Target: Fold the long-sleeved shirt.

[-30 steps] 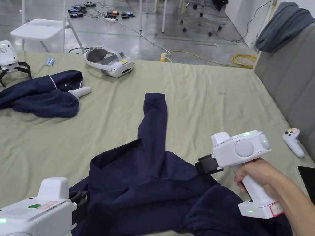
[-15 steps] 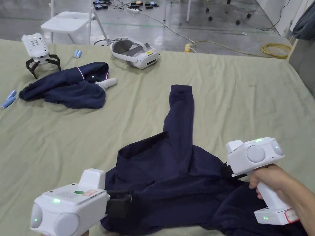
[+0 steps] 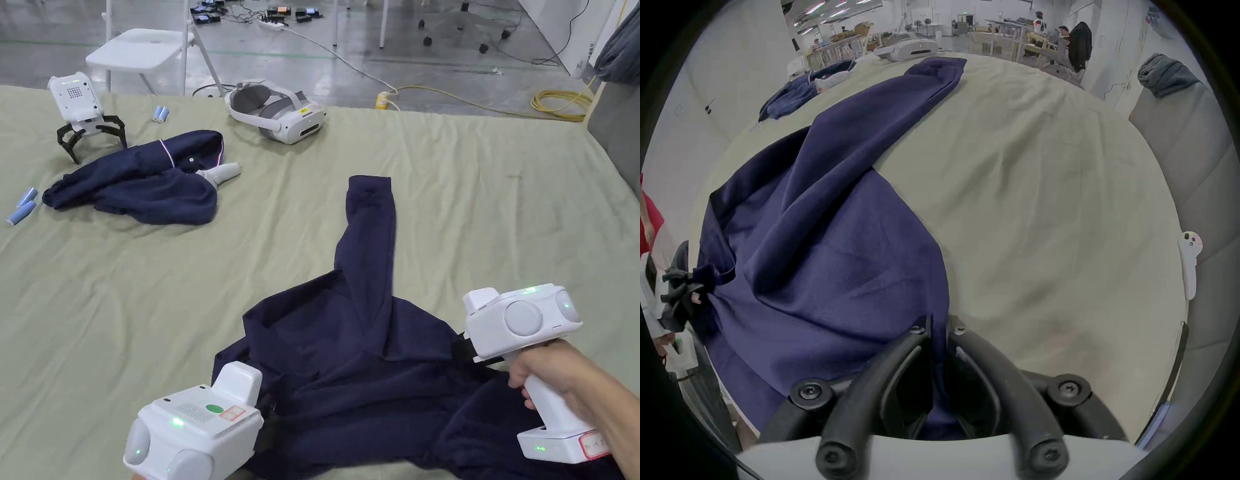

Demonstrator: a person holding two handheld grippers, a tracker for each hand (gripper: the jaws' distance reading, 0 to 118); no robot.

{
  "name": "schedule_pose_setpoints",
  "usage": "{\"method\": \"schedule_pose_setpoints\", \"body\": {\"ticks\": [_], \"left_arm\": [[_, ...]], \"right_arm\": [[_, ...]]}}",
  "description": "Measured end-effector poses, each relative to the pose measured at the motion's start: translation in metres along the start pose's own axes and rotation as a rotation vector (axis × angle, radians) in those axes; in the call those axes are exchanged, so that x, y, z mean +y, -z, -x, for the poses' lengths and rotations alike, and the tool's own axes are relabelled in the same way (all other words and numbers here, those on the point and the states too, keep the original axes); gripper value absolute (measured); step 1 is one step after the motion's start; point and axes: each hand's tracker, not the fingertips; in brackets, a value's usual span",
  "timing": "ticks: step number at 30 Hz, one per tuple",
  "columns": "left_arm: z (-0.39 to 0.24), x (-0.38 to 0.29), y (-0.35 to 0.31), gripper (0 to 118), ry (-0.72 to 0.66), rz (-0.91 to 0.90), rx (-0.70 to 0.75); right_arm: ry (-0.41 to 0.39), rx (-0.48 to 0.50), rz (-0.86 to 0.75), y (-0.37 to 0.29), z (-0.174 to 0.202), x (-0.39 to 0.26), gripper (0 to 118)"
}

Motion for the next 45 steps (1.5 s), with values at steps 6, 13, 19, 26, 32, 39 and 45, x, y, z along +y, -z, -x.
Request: {"method": "schedule_pose_setpoints", "body": {"ticks": [6, 13, 19, 26, 32, 39, 45], "left_arm": [[0.026, 0.033, -0.051, 15, -0.189, -0.204, -0.052], [0.037, 0.147, -0.115, 15, -0.219, -0.435, -0.086], [0.024, 0.308, -0.181, 15, -0.140, -0.626, -0.027], [0.034, 0.473, -0.228, 15, -0.169, -0.719, 0.000], [0.024, 0.549, -0.252, 15, -0.178, -0.803, 0.057], [0.020, 0.597, -0.263, 15, -0.198, -0.844, 0.049], [0.023, 0.589, -0.242, 15, -0.180, -0.835, 0.042]], "right_arm": [[0.017, 0.019, -0.185, -0.069, -0.005, -0.004, 6], [0.065, 0.004, -0.575, -0.250, -0.027, -0.010, 6], [-0.005, -0.102, -0.869, -0.385, -0.036, 0.058, 6], [0.037, -0.242, -1.048, -0.489, -0.057, 0.165, 6], [0.027, -0.380, -1.130, -0.556, -0.051, 0.220, 6], [0.055, -0.437, -1.209, -0.597, -0.063, 0.278, 6], [0.085, -0.423, -1.207, -0.570, -0.065, 0.267, 6]]}}
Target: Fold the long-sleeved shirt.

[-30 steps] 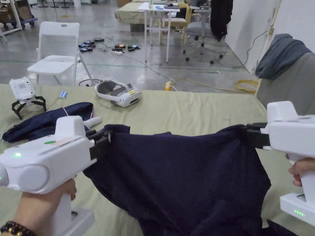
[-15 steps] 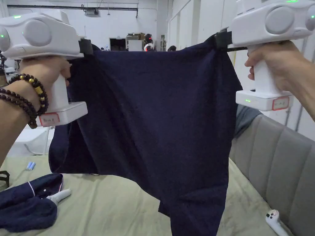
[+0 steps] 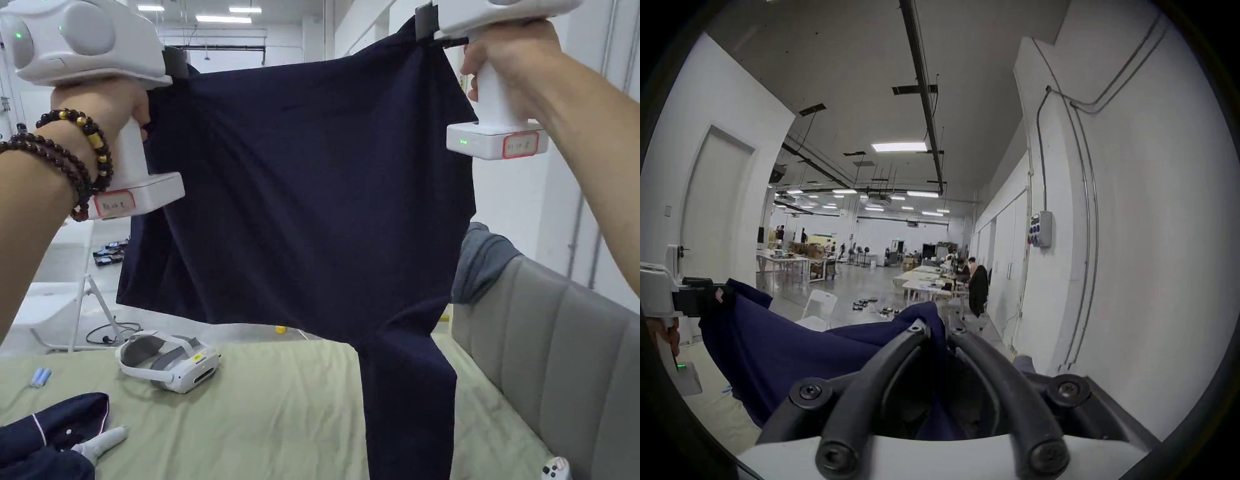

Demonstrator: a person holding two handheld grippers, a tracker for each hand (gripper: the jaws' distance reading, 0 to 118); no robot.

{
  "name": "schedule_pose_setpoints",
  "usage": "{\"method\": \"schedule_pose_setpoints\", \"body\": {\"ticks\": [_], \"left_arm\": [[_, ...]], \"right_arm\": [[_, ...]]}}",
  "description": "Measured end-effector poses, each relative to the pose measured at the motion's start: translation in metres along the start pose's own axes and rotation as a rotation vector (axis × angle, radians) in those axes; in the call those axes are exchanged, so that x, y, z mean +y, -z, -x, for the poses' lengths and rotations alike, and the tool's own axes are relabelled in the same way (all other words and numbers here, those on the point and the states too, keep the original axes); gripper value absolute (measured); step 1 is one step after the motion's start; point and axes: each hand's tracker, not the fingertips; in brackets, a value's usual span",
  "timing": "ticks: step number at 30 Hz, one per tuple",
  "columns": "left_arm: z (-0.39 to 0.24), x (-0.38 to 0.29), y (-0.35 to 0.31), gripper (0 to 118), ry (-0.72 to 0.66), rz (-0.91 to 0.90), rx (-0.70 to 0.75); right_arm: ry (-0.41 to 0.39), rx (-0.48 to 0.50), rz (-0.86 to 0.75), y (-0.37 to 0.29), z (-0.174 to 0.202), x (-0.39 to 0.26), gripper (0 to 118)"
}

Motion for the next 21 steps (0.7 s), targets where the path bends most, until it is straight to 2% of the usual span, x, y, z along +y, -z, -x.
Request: {"method": "schedule_pose_setpoints", "body": {"ticks": [6, 12, 14, 17, 21], "left_arm": [[0.015, -0.094, 0.016, 15, 0.016, 0.127, 0.044], [0.042, -0.238, 0.020, 15, 0.021, 0.310, 0.080], [0.051, -0.282, 0.016, 15, -0.016, 0.379, 0.105], [0.061, -0.316, 0.004, 15, -0.076, 0.421, 0.076], [0.057, -0.319, -0.042, 15, -0.081, 0.385, 0.063]], "right_arm": [[0.080, 0.028, 0.168, 0.019, 0.009, -0.110, 6], [0.115, 0.058, 0.368, 0.026, 0.033, -0.258, 6], [0.127, 0.069, 0.406, 0.031, 0.041, -0.301, 6], [0.150, 0.091, 0.470, 0.023, 0.046, -0.334, 6], [0.149, 0.112, 0.440, -0.029, 0.045, -0.335, 6]]}}
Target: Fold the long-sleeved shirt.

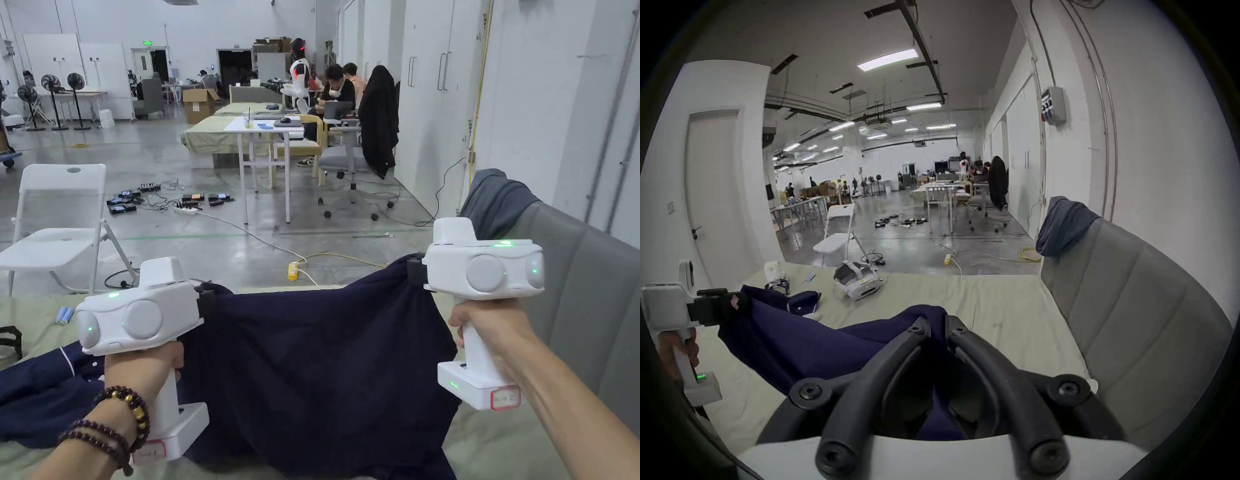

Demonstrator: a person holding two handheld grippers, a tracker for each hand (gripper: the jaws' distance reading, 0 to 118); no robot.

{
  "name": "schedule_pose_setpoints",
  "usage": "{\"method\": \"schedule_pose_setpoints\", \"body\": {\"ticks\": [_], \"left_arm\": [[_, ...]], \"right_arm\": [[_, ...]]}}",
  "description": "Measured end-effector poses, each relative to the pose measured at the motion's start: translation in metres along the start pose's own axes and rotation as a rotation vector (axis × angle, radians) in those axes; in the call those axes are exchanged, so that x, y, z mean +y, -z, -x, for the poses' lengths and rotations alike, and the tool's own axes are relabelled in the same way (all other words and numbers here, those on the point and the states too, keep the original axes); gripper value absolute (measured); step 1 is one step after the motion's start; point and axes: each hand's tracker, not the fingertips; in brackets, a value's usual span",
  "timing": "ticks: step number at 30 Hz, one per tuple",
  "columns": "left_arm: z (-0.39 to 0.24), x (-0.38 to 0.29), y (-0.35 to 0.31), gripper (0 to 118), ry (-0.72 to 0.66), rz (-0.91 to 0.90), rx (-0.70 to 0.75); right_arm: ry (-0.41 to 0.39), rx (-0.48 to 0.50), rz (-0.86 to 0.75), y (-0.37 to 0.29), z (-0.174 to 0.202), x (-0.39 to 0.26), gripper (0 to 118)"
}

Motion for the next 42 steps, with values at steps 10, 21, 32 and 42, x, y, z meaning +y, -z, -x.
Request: {"method": "schedule_pose_setpoints", "body": {"ticks": [10, 21, 32, 42], "left_arm": [[0.012, -0.164, -0.163, 15, 0.050, 0.050, 0.029], [0.045, -0.353, -0.172, 15, 0.001, 0.535, 0.112], [0.049, -0.268, -0.195, 104, -0.028, 0.340, 0.054], [0.076, -0.222, -0.137, 4, 0.013, 0.274, 0.119]], "right_arm": [[-0.068, 0.105, 0.097, -0.183, 0.010, -0.174, 6], [-0.226, 0.141, 0.802, -0.182, 0.029, -0.369, 6], [-0.061, 0.109, 0.592, -0.192, 0.009, -0.319, 114], [-0.047, 0.096, 0.560, -0.169, 0.012, -0.301, 0]]}}
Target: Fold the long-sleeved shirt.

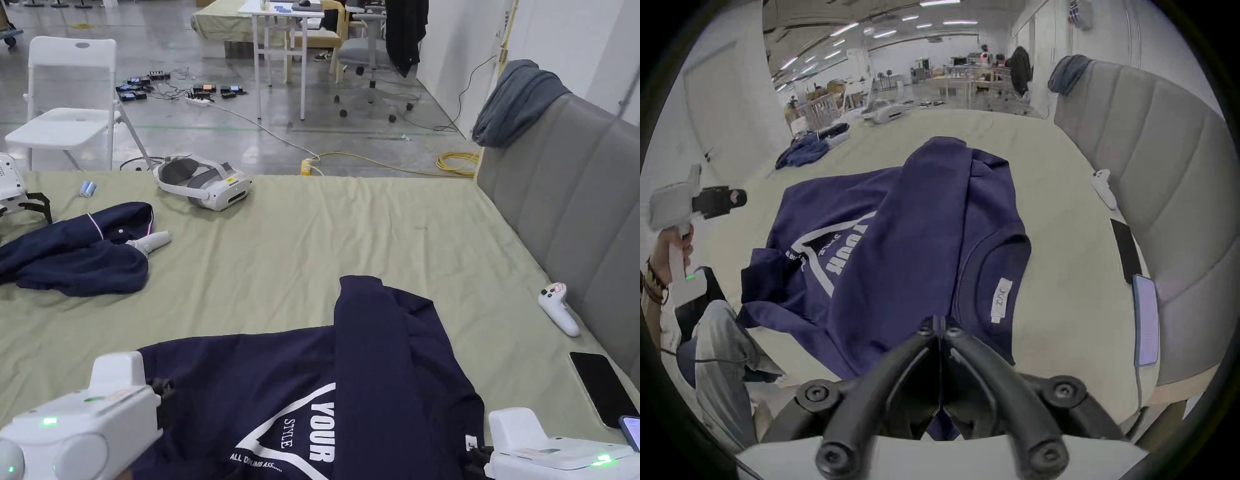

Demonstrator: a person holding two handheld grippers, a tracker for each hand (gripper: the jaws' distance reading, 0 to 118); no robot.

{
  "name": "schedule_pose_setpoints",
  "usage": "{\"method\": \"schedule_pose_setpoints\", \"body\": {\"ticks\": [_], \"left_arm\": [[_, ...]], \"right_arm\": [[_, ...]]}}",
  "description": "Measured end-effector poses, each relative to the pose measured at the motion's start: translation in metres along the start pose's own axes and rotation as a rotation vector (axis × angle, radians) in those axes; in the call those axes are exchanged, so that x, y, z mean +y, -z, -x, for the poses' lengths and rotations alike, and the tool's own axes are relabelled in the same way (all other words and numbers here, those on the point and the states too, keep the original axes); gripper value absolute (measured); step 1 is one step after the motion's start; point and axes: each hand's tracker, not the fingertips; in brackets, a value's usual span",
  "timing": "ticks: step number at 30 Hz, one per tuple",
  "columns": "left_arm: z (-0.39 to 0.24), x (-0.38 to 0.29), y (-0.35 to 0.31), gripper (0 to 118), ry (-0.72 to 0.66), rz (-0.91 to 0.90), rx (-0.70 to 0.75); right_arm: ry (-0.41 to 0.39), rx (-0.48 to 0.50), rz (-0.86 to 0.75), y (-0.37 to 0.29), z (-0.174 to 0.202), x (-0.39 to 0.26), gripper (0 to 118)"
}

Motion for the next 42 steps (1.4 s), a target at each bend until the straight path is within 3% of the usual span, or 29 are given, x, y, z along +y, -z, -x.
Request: {"method": "schedule_pose_setpoints", "body": {"ticks": [2, 3, 4, 7, 8, 9, 10, 13, 18, 20, 22, 23, 24, 25, 30, 31, 32, 33, 35, 37, 40, 42], "left_arm": [[0.013, 0.025, 0.033, 5, 0.005, 0.014, 0.031], [0.019, 0.036, 0.048, 23, 0.007, 0.010, 0.040], [0.026, 0.046, 0.063, 57, 0.008, 0.013, 0.041], [0.033, 0.070, 0.109, 94, 0.025, 0.106, 0.067], [0.035, 0.070, 0.108, 111, 0.031, 0.138, 0.087], [0.045, 0.079, 0.125, 104, 0.030, 0.109, 0.092], [0.050, 0.081, 0.134, 98, 0.035, 0.126, 0.102], [0.065, 0.078, 0.185, 100, 0.034, 0.230, 0.116], [0.065, 0.053, 0.224, 97, 0.098, 0.339, 0.140], [0.053, 0.046, 0.216, 92, 0.157, 0.251, 0.174], [0.059, 0.052, 0.208, 70, 0.120, 0.286, 0.130], [0.056, 0.054, 0.203, 50, 0.150, 0.290, 0.135], [0.056, 0.056, 0.199, 12, 0.195, 0.287, 0.136], [0.059, 0.059, 0.195, 12, 0.193, 0.282, 0.065], [0.063, 0.073, 0.181, 12, 0.131, 0.255, 0.058], [0.063, 0.075, 0.179, 12, 0.127, 0.247, 0.057], [0.062, 0.077, 0.177, 12, 0.132, 0.241, 0.058], [0.058, 0.078, 0.171, 12, 0.139, 0.233, 0.062], [0.056, 0.081, 0.164, 12, 0.151, 0.228, 0.061], [0.056, 0.086, 0.158, 12, 0.155, 0.222, 0.055], [0.059, 0.099, 0.142, 12, 0.139, 0.189, 0.052], [0.064, 0.114, 0.131, 12, 0.120, 0.158, 0.048]], "right_arm": [[0.005, 0.002, 0.009, 0.003, -0.001, -0.001, 0], [0.004, 0.001, 0.014, 0.009, -0.004, -0.004, 0], [0.003, -0.001, 0.021, 0.010, -0.005, -0.006, 0], [0.020, 0.007, 0.042, 0.007, -0.003, -0.017, 8], [0.022, 0.019, 0.062, 0.007, -0.003, -0.023, 35], [0.013, 0.030, 0.092, 0.008, -0.003, -0.029, 79], [0.011, 0.034, 0.093, 0.007, -0.002, -0.034, 95], [0.039, 0.032, 0.114, 0.007, 0.001, -0.044, 81], [0.086, 0.026, 0.134, 0.009, -0.006, -0.057, 81], [0.088, 0.000, 0.136, 0.004, -0.005, -0.053, 81], [0.074, -0.015, 0.140, 0.002, -0.007, -0.055, 81], [0.068, -0.019, 0.148, 0.000, -0.006, -0.054, 81], [0.062, -0.014, 0.154, 0.001, -0.005, -0.056, 81], [0.053, -0.002, 0.161, 0.001, -0.005, -0.058, 81], [0.009, 0.042, 0.216, 0.031, 0.000, -0.068, 81], [-0.006, 0.037, 0.236, 0.040, 0.005, -0.068, 78], [-0.020, 0.022, 0.266, 0.050, 0.006, -0.069, 65], [-0.025, 0.011, 0.274, 0.056, 0.007, -0.069, 41], [-0.046, 0.034, 0.228, 0.057, 0.011, -0.065, 16], [-0.055, 0.054, 0.228, 0.050, 0.013, -0.058, 8], [-0.100, 0.057, 0.158, 0.017, 0.011, -0.040, 6], [-0.053, 0.086, 0.053, -0.014, 0.000, -0.020, 6]]}}
